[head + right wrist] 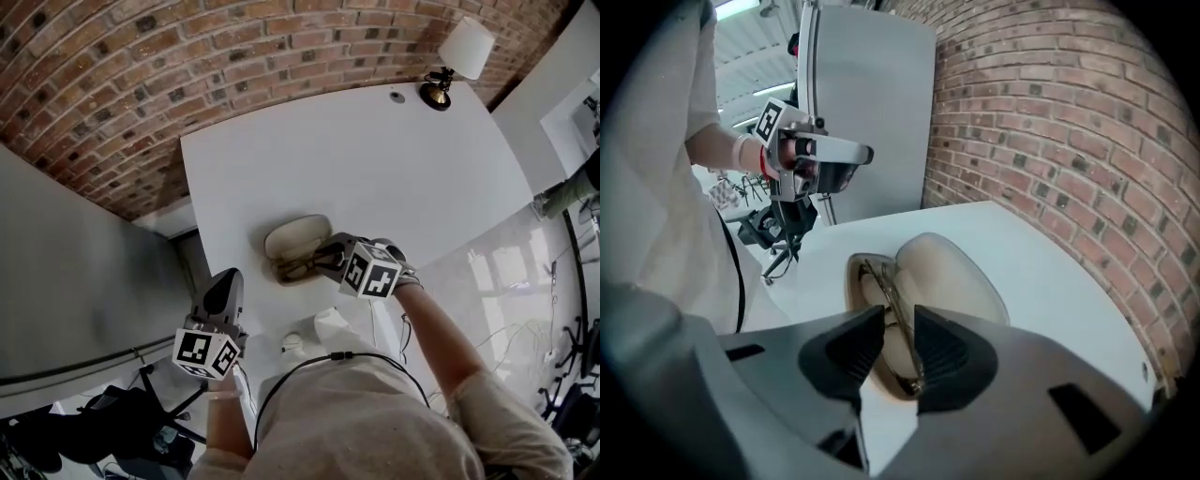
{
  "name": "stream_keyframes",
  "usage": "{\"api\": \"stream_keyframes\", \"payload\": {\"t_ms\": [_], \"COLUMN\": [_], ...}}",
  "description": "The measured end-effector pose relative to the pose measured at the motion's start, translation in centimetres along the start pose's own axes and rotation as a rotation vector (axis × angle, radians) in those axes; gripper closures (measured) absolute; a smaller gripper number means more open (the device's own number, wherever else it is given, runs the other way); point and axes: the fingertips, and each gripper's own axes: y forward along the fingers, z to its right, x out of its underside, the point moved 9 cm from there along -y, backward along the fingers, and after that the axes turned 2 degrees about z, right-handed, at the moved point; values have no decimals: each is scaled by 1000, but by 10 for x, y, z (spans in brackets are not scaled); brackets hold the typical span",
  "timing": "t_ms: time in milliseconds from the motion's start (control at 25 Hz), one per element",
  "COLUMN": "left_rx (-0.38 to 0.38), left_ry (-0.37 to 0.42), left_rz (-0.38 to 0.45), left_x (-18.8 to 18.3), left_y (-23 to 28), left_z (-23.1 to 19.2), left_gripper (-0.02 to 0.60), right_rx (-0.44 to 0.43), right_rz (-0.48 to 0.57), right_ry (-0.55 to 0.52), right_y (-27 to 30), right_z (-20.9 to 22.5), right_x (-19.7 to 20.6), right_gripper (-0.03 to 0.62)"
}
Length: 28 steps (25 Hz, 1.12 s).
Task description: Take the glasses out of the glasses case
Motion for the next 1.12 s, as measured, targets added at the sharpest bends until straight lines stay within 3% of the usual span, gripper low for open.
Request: {"api": "stream_keyframes", "payload": {"t_ms": [440,760,1120], "left_rx": [-53,-96,-141], "left_ry": [-29,-49,-51], "left_rz": [11,15,28], "left_x": [0,1,-5], "left_y": [-2,-3,-13], "left_z": [-8,-13,-26], "left_gripper": [575,575,575], "right_rx": [-103,-136,-56], "right_rz": [-185,-127,20], "right_ry": [-154,-125,-58], "right_y": [30,32,15], "right_z": [5,6,15], "right_x": [-2,3,3], "right_gripper": [525,556,572]}}
